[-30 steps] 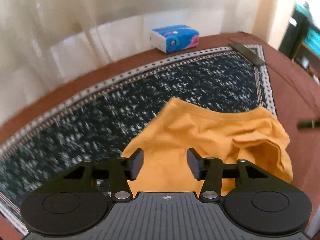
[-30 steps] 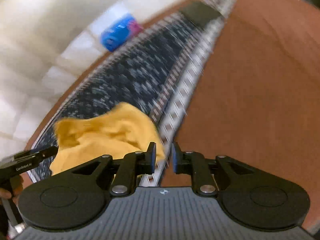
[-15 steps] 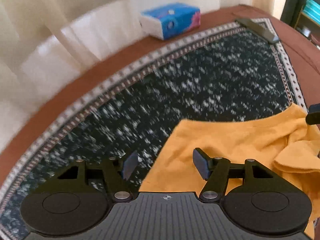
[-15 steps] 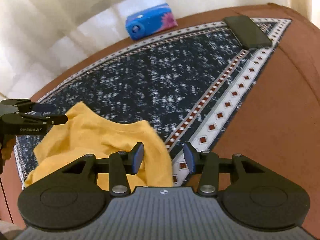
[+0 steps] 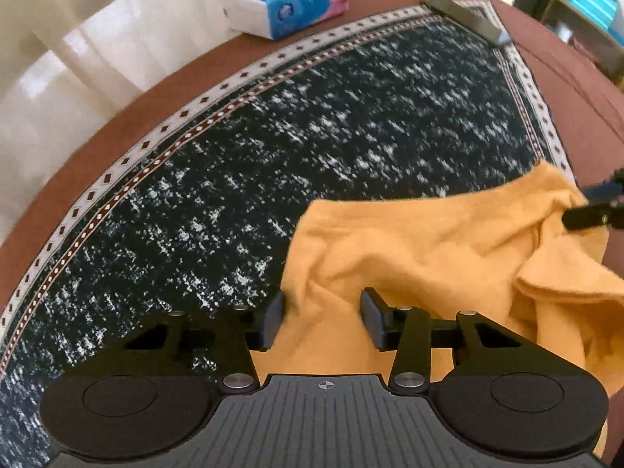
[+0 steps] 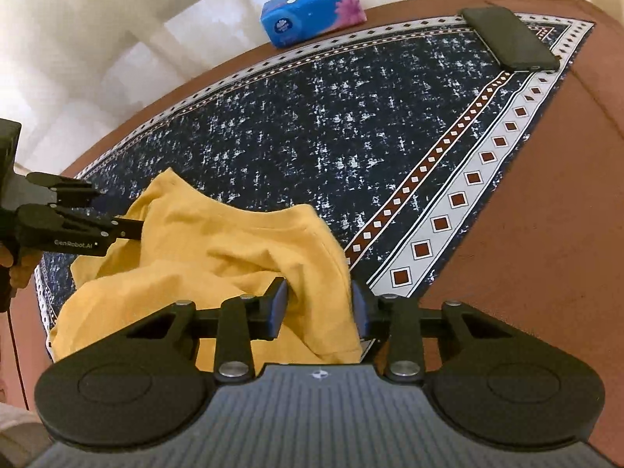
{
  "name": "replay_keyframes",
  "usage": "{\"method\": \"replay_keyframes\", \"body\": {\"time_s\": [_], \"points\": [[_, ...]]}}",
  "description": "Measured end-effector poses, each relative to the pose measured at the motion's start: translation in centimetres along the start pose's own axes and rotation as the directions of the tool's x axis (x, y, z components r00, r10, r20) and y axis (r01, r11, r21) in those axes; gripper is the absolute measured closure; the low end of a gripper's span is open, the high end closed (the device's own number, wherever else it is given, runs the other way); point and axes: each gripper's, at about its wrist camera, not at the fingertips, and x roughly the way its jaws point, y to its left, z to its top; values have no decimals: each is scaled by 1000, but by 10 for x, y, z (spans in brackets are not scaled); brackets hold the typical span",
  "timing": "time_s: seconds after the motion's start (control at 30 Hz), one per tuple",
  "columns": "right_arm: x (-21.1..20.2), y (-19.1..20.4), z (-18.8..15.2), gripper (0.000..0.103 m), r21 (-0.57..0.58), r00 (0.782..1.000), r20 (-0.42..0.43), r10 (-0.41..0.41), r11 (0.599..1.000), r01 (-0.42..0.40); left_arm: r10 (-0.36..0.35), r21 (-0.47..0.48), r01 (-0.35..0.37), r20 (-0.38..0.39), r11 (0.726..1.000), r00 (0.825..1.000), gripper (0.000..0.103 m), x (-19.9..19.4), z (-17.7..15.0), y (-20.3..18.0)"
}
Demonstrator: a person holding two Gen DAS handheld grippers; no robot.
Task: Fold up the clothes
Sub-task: 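Lift the T-shirt high with both grippers to hang it open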
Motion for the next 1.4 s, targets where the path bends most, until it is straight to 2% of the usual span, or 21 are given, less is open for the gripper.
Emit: {"method": "replay_keyframes", "body": {"time_s": [0.03, 0.07, 0.13, 0.3, 0.37, 0.43, 0.57, 0.63, 0.73, 0.83, 0.97, 1.03, 1.23, 1.4], "points": [[1, 1, 0, 77, -6, 1000, -7, 6, 1000, -6, -7, -10, 7, 6, 1000, 1000, 83, -1, 0, 0], [1, 1, 0, 89, -12, 1000, -15, 11, 1000, -11, -9, -17, 9, 11, 1000, 1000, 92, -1, 0, 0], [0, 3, 0, 93, -28, 1000, -23, 19, 999, -20, -11, -45, 12, 33, 999, 999, 101, -7, -3, 0], [-25, 17, 0, 96, -59, 998, 31, 54, 997, -53, 8, -97, 8, 156, 995, 988, 103, -53, -16, -2], [-45, 24, 2, 96, -65, 993, 75, 86, 995, -81, 23, -100, -1, 223, 995, 975, 103, -82, -21, -4], [-69, 34, 5, 96, -90, 984, 138, 116, 990, -104, 41, -105, -9, 301, 994, 953, 103, -117, -30, -7], [-127, 56, 11, 97, -152, 944, 275, 182, 978, -145, 86, -123, -33, 452, 992, 888, 103, -189, -52, -13], [-161, 68, 13, 97, -188, 915, 338, 222, 968, -166, 106, -140, -37, 526, 990, 844, 103, -229, -69, -18], [-210, 89, 11, 97, -268, 866, 411, 286, 945, -186, 143, -147, -64, 629, 987, 764, 103, -288, -100, -31], [-255, 107, 6, 97, -334, 816, 460, 350, 920, -206, 182, -157, -101, 697, 982, 693, 103, -339, -129, -44], [-308, 126, -3, 97, -403, 752, 499, 430, 884, -238, 215, -187, -111, 760, 976, 613, 102, -398, -159, -56], [-329, 135, -8, 97, -435, 729, 510, 456, 868, -239, 230, -200, -117, 785, 973, 576, 102, -425, -170, -62], [-387, 157, -22, 97, -524, 659, 530, 533, 817, -240, 242, -209, -123, 837, 970, 491, 102, -491, -196, -83], [-432, 172, -38, 97, -585, 602, 542, 587, 778, -231, 200, -175, -96, 877, 980, 436, 102, -535, -222, -99]]}}
